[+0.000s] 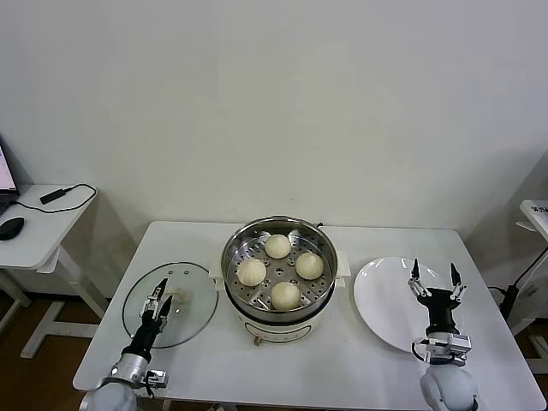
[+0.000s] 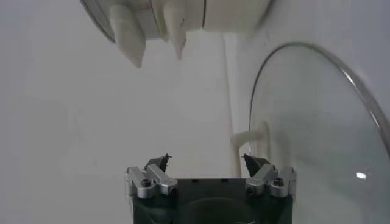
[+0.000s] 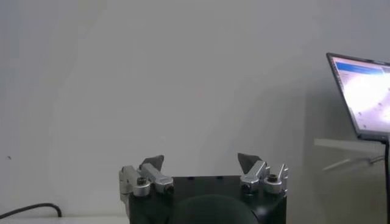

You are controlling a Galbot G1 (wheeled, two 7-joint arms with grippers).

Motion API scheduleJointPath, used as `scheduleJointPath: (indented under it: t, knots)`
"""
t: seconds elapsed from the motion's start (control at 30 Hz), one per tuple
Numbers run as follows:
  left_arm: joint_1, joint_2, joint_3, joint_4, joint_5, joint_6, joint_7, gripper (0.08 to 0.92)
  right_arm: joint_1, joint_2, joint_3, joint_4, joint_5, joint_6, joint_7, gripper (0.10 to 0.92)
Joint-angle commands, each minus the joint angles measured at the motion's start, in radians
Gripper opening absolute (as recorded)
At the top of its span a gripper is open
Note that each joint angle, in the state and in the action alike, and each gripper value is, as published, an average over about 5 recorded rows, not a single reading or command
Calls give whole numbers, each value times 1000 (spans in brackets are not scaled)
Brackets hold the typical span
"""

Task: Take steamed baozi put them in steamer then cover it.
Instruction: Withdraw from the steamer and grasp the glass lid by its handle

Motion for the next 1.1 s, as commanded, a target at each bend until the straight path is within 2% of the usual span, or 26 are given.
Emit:
scheduleJointPath:
  t: [0.03, 0.7, 0.8, 1.1]
  knots:
    - [-61, -7, 7, 68, 29, 12, -22, 823, -15, 11, 12, 0, -6, 3, -2, 823]
    - [-138, -6, 42, 148, 31, 20, -29, 818, -22, 29, 33, 9, -42, 0, 5, 823]
    - [-138, -6, 42, 154, 29, 20, -27, 770, -22, 29, 34, 14, -47, -1, 5, 823]
    - [-141, -5, 41, 177, 5, 14, -26, 514, -17, 36, 28, 17, -60, -2, 4, 823]
